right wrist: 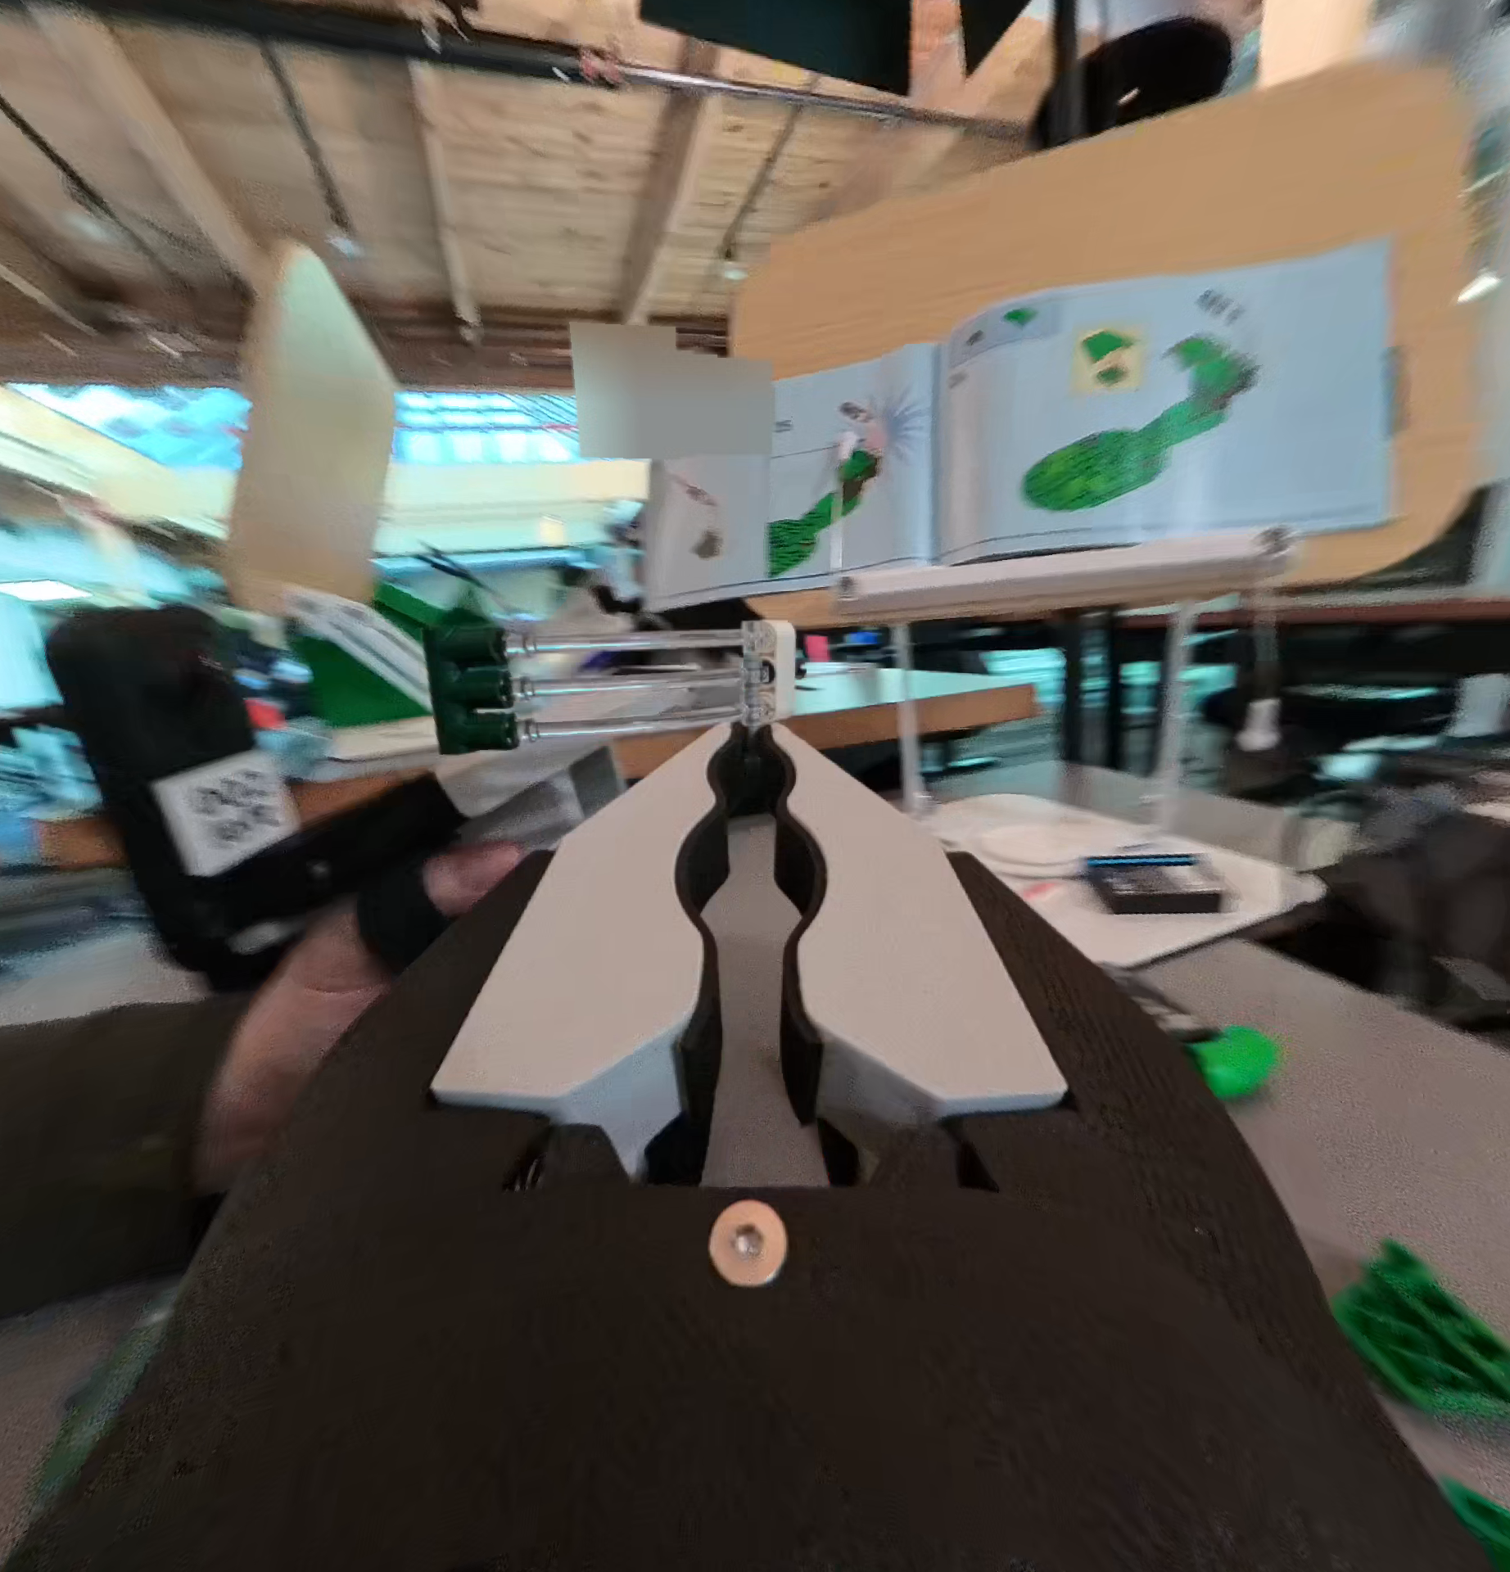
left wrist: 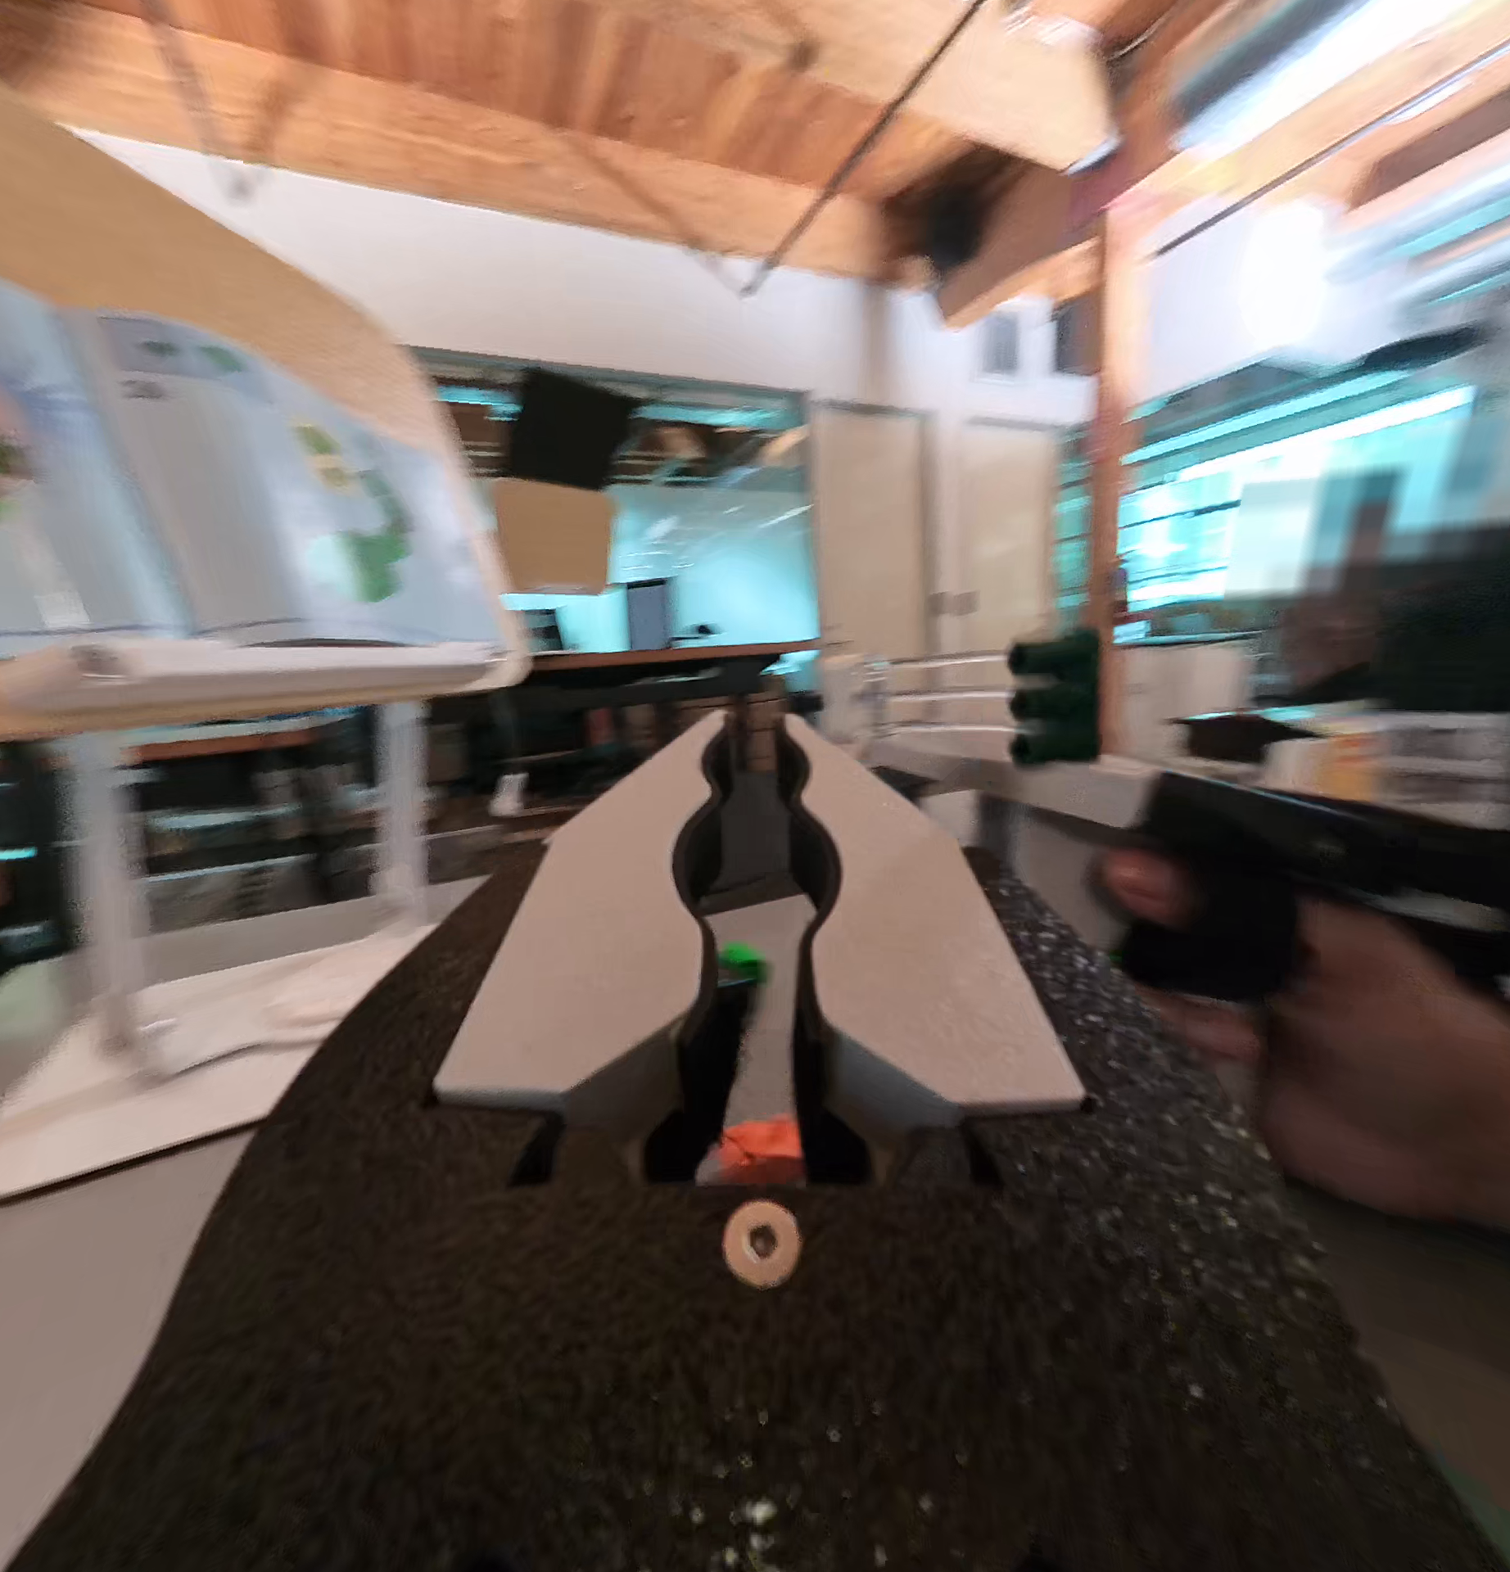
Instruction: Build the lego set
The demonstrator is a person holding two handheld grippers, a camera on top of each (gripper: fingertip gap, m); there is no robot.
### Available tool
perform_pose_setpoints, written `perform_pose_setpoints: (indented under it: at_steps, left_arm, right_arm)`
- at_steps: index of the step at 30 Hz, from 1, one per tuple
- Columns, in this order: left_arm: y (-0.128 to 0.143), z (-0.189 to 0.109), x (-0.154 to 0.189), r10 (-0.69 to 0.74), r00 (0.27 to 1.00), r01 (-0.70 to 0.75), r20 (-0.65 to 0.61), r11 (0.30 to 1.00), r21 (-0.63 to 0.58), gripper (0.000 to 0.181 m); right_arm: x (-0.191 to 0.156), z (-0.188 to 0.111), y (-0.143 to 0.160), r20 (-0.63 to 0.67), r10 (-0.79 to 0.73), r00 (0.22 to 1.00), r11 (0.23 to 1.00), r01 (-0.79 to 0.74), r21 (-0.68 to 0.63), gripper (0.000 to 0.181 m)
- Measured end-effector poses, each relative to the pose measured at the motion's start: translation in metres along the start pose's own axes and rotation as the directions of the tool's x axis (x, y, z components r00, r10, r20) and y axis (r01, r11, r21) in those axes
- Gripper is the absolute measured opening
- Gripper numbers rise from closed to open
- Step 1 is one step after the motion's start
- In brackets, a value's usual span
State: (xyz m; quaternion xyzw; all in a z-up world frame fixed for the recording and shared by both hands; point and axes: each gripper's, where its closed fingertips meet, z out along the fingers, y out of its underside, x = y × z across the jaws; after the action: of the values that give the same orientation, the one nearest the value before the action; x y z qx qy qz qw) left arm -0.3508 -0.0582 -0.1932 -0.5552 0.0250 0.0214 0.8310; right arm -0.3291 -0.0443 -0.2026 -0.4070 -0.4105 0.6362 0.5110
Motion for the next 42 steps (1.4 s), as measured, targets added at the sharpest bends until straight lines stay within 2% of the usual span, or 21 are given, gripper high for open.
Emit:
perform_pose_setpoints:
  at_steps: [2, 5, 7, 10, 12, 14, 16, 19, 23, 28, 36, 37, 40, 42]
  left_arm:
    - [-0.001, 0.002, 0.011, -0.076, 0.994, 0.077, -0.082, 0.997, 0.009, 0.018]
    - [-0.004, 0.002, 0.026, -0.210, 0.952, 0.217, -0.221, 0.976, 0.005, 0.031]
    - [-0.005, 0.001, 0.033, -0.300, 0.902, 0.308, -0.311, 0.951, -0.026, 0.035]
    - [-0.005, 0.000, 0.032, -0.382, 0.854, 0.388, -0.353, 0.920, -0.059, 0.046]
    - [-0.005, -0.001, 0.030, -0.339, 0.874, 0.342, -0.347, 0.938, -0.056, 0.050]
    - [-0.001, -0.003, 0.031, -0.219, 0.916, 0.210, -0.337, 0.976, -0.062, 0.048]
    - [0.004, -0.005, 0.034, -0.186, 0.917, 0.161, -0.354, 0.982, -0.099, 0.043]
    - [0.003, -0.009, 0.037, -0.368, 0.828, 0.327, -0.424, 0.930, -0.168, 0.034]
    - [-0.002, -0.010, 0.028, -0.614, 0.651, 0.567, -0.446, 0.785, -0.252, 0.040]
    - [-0.003, -0.017, 0.041, -0.684, 0.527, 0.600, -0.504, 0.720, -0.349, 0.021]
    - [0.000, -0.015, 0.042, -0.684, 0.535, 0.596, -0.496, 0.722, -0.352, 0.004]
    - [0.000, -0.015, 0.041, -0.681, 0.544, 0.593, -0.489, 0.725, -0.350, 0.004]
    - [0.004, -0.010, 0.032, -0.672, 0.595, 0.596, -0.441, 0.737, -0.318, 0.004]
    - [0.005, -0.008, 0.028, -0.675, 0.608, 0.604, -0.418, 0.735, -0.307, 0.004]
  right_arm:
    - [-0.009, -0.002, -0.002, 0.147, 0.169, 0.975, 0.986, -0.169, -0.010, 0.002]
    - [-0.015, -0.007, -0.005, 0.305, 0.380, 0.873, 0.923, -0.377, -0.069, 0.002]
    - [-0.015, -0.010, -0.008, 0.362, 0.479, 0.800, 0.873, -0.476, -0.102, 0.002]
    - [-0.015, -0.014, -0.009, 0.413, 0.580, 0.702, 0.805, -0.571, -0.161, 0.002]
    - [-0.018, -0.016, -0.008, 0.431, 0.633, 0.643, 0.764, -0.610, -0.210, 0.001]
    - [-0.020, -0.017, -0.007, 0.447, 0.676, 0.585, 0.723, -0.642, -0.254, 0.002]
    - [-0.021, -0.018, -0.007, 0.451, 0.692, 0.563, 0.708, -0.652, -0.272, 0.002]
    - [-0.027, -0.019, -0.003, 0.452, 0.686, 0.571, 0.720, -0.623, -0.305, 0.002]
    - [-0.043, -0.020, 0.004, 0.474, 0.657, 0.587, 0.753, -0.548, -0.365, 0.002]
    - [-0.041, -0.020, 0.004, 0.468, 0.653, 0.595, 0.756, -0.552, -0.352, 0.001]
    - [-0.039, -0.018, 0.007, 0.444, 0.644, 0.623, 0.765, -0.543, -0.347, 0.002]
    - [-0.036, -0.016, 0.007, 0.433, 0.636, 0.639, 0.771, -0.544, -0.331, 0.003]
    - [-0.018, -0.009, 0.005, 0.346, 0.545, 0.763, 0.838, -0.502, -0.212, 0.030]
    - [-0.015, -0.008, 0.003, 0.331, 0.483, 0.811, 0.876, -0.451, -0.171, 0.029]
